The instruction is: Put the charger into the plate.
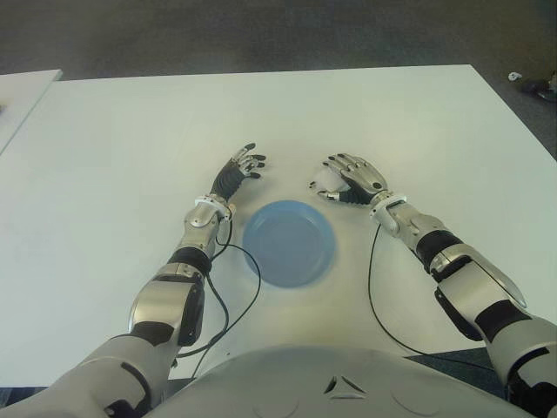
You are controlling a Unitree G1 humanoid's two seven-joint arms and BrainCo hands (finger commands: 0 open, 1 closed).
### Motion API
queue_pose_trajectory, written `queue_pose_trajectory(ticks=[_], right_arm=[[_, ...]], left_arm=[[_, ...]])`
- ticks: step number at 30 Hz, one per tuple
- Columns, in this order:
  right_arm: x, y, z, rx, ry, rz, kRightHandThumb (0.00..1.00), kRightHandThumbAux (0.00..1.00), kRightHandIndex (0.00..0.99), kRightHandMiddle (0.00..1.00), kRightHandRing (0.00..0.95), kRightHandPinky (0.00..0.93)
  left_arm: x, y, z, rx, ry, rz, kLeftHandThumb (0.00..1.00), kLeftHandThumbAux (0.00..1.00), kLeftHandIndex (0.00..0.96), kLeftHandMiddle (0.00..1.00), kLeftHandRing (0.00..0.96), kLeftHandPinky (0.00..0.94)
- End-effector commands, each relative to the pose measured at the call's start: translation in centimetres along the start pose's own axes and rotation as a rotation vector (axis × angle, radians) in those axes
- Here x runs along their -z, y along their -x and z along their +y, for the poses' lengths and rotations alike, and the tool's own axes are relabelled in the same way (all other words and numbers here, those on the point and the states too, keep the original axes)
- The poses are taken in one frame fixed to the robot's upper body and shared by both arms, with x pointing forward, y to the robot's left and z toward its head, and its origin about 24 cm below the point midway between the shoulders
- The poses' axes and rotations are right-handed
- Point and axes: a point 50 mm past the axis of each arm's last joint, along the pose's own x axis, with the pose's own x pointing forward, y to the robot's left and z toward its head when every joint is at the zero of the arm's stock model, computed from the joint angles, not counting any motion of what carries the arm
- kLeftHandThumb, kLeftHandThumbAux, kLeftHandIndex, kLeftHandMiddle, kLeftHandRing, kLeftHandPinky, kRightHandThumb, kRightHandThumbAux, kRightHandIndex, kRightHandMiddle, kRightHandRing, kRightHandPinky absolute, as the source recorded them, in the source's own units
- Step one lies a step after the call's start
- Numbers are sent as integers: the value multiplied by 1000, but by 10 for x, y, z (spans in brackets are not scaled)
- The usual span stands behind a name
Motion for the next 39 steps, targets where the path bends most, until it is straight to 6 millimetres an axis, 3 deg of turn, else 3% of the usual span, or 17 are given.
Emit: queue_pose_trajectory(ticks=[1,39], right_arm=[[1,4,5,-50,12,1,315,101,0,0,0,0],[0,9,5,-80,8,-16,315,114,0,0,0,0]], left_arm=[[30,17,-4,11,23,145,0,429,59,250,269,287],[30,16,-4,17,24,147,0,420,68,237,252,266]])
